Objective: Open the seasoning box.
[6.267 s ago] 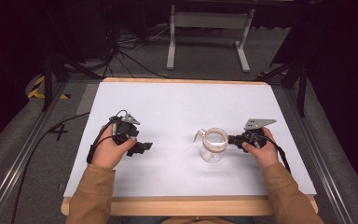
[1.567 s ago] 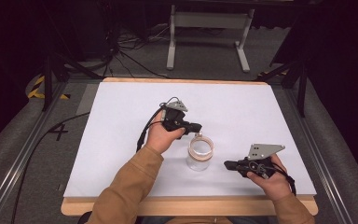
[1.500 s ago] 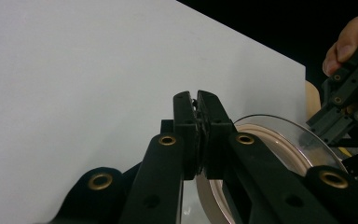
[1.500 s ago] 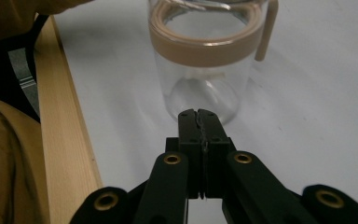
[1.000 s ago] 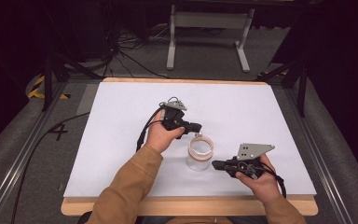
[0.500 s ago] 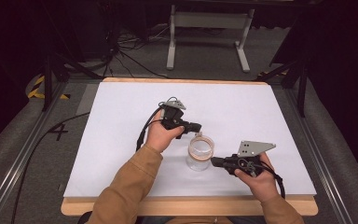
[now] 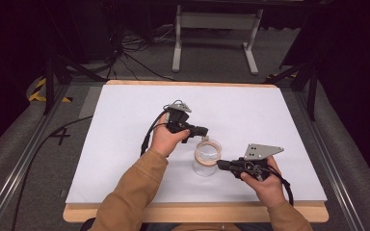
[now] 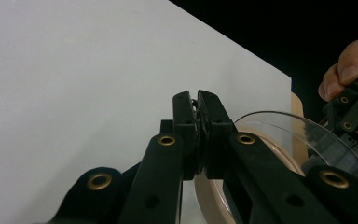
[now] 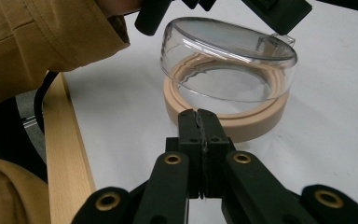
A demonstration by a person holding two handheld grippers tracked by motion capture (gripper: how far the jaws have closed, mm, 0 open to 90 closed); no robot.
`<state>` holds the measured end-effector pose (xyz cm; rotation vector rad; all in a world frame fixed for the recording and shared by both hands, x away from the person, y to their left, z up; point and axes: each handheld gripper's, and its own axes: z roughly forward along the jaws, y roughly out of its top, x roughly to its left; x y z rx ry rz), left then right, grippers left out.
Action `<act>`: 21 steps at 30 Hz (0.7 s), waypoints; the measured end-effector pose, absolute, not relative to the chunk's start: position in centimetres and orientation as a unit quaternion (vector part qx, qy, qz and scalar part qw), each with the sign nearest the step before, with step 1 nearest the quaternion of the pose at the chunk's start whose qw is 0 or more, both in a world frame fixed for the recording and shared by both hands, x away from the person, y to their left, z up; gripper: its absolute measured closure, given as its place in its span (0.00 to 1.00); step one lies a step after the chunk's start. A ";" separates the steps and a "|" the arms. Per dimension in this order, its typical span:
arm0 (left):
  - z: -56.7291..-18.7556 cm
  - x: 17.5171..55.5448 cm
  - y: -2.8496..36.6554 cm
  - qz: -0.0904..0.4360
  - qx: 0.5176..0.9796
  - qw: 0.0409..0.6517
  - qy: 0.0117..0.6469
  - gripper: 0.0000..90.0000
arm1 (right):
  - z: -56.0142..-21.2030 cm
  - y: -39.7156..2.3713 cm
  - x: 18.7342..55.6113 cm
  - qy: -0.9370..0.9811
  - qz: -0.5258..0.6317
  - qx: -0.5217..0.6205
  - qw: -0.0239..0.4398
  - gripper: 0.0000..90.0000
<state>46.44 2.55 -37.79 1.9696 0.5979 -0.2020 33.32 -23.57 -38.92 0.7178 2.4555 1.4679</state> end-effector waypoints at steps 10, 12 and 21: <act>-37.8 46.4 2.6 -0.087 0.819 0.511 0.248 0.95 | -38.9 -23.6 33.4 0.823 0.500 0.247 0.105 1.00; -37.7 46.3 2.6 -0.079 0.818 0.513 0.248 0.95 | -38.8 -23.5 33.4 0.823 0.501 0.247 0.104 1.00; -36.7 45.7 4.1 -0.041 0.814 0.520 0.256 0.94 | -38.6 -23.4 33.5 0.824 0.504 0.238 0.103 1.00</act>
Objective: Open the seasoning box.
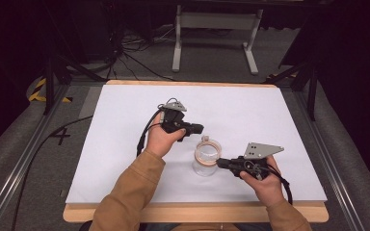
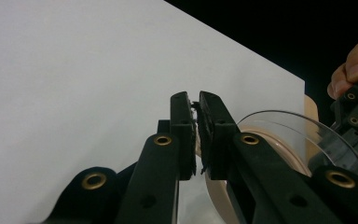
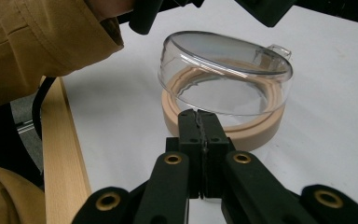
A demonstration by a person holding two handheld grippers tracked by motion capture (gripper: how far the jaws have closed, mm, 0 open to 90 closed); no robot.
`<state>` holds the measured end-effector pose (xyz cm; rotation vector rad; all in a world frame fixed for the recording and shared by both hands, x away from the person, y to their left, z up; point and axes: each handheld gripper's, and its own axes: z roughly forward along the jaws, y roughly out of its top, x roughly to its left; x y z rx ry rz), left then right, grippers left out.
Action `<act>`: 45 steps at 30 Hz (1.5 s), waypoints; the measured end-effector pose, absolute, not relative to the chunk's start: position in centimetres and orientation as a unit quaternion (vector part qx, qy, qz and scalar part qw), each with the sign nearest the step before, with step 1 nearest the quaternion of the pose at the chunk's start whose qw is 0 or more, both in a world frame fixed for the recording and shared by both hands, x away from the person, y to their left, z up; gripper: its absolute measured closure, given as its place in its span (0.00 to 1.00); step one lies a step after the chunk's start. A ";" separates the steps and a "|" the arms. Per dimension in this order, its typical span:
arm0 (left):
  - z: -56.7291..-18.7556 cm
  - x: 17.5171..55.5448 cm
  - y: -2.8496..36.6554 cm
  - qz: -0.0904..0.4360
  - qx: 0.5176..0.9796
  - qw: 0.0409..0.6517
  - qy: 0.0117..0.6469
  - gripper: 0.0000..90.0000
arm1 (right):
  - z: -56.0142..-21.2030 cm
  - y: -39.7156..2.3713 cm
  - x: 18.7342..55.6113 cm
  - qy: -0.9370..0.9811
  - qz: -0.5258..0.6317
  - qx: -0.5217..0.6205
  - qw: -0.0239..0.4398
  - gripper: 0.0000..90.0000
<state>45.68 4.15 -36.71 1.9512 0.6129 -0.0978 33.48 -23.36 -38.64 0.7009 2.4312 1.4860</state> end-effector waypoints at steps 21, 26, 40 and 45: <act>-35.3 42.5 9.5 -0.006 0.796 0.532 0.290 0.92 | -36.4 -23.1 35.1 0.811 0.537 0.201 0.115 1.00; -35.3 41.8 10.8 0.003 0.794 0.528 0.303 0.92 | -35.7 -22.7 35.8 0.804 0.551 0.194 0.113 1.00; -35.8 39.9 13.9 0.023 0.793 0.513 0.329 0.89 | -35.3 -22.3 38.1 0.796 0.559 0.195 0.125 1.00; -35.9 39.5 14.4 0.027 0.793 0.507 0.337 0.89 | -35.4 -22.1 38.7 0.794 0.559 0.200 0.127 1.00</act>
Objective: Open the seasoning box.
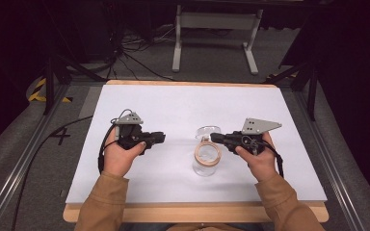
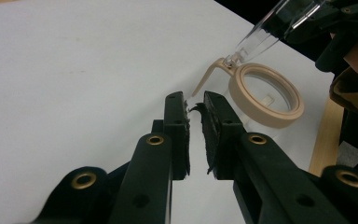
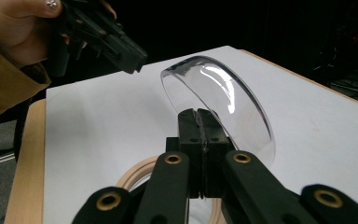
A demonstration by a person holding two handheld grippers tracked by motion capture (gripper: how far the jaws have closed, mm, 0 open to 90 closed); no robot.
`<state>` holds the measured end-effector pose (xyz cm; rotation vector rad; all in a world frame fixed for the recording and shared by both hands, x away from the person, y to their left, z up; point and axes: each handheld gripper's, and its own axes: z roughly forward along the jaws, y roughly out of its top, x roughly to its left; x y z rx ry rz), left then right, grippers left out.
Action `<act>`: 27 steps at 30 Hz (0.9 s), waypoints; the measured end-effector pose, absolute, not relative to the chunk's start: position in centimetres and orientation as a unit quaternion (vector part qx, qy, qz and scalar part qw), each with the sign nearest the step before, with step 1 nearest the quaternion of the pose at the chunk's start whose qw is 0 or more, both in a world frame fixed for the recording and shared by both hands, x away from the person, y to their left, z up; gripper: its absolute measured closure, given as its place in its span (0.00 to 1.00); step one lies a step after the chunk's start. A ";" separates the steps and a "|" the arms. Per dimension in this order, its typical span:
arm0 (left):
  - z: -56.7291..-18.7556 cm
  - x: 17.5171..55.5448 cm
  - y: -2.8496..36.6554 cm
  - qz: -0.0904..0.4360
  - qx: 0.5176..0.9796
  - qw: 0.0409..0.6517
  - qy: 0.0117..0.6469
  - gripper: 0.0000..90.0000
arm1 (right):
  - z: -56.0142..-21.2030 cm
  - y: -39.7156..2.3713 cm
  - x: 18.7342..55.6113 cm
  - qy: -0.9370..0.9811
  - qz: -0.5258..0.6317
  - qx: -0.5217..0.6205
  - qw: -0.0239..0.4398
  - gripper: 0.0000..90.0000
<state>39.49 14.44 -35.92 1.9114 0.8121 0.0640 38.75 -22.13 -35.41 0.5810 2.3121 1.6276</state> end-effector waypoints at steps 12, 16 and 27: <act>-36.2 39.1 15.0 0.025 0.794 0.501 0.343 0.89 | -36.2 -22.1 40.1 0.794 0.556 0.212 0.128 1.00; -36.2 39.1 14.9 0.024 0.795 0.500 0.341 0.89 | -36.4 -22.3 40.3 0.794 0.555 0.216 0.126 1.00; -36.2 39.6 14.3 0.020 0.798 0.503 0.331 0.88 | -35.4 -22.8 39.2 0.790 0.561 0.206 0.135 1.00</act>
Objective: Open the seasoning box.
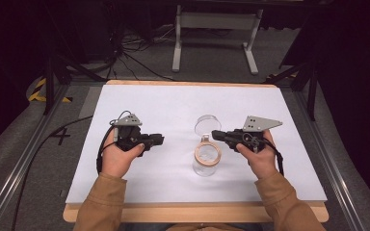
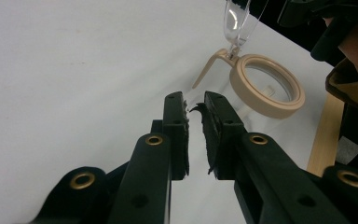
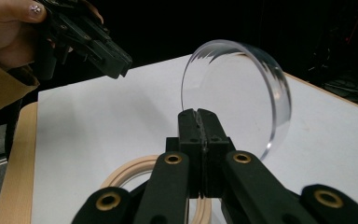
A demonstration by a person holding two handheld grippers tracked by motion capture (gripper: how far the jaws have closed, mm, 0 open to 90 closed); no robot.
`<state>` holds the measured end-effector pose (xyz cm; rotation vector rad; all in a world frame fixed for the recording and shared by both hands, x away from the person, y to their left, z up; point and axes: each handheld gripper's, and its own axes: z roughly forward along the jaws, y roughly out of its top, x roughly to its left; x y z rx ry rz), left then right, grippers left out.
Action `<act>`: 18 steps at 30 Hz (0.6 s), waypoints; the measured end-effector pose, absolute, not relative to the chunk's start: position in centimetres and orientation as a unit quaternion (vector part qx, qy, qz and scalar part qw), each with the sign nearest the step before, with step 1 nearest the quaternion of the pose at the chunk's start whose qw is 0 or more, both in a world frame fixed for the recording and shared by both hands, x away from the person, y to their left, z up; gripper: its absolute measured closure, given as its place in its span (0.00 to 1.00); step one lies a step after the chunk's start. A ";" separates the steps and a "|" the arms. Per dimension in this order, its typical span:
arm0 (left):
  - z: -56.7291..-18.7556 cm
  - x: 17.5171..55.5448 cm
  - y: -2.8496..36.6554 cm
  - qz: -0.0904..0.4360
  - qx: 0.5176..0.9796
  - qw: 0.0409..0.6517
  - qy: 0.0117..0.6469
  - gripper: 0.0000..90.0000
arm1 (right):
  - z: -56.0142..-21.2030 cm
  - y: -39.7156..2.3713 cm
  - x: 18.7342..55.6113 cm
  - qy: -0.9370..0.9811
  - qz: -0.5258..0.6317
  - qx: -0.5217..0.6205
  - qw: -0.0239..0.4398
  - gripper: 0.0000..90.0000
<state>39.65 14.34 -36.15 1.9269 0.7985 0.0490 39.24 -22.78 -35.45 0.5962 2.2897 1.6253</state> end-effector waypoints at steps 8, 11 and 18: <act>-35.8 40.6 12.7 0.019 0.808 0.500 0.313 0.87 | -35.0 -25.0 38.3 0.784 0.561 0.221 0.150 1.00; -35.7 40.9 12.1 0.014 0.810 0.499 0.307 0.87 | -34.9 -26.0 38.1 0.780 0.560 0.231 0.158 1.00; -35.8 41.3 11.2 0.016 0.820 0.490 0.295 0.86 | -34.7 -28.0 37.7 0.777 0.549 0.253 0.173 1.00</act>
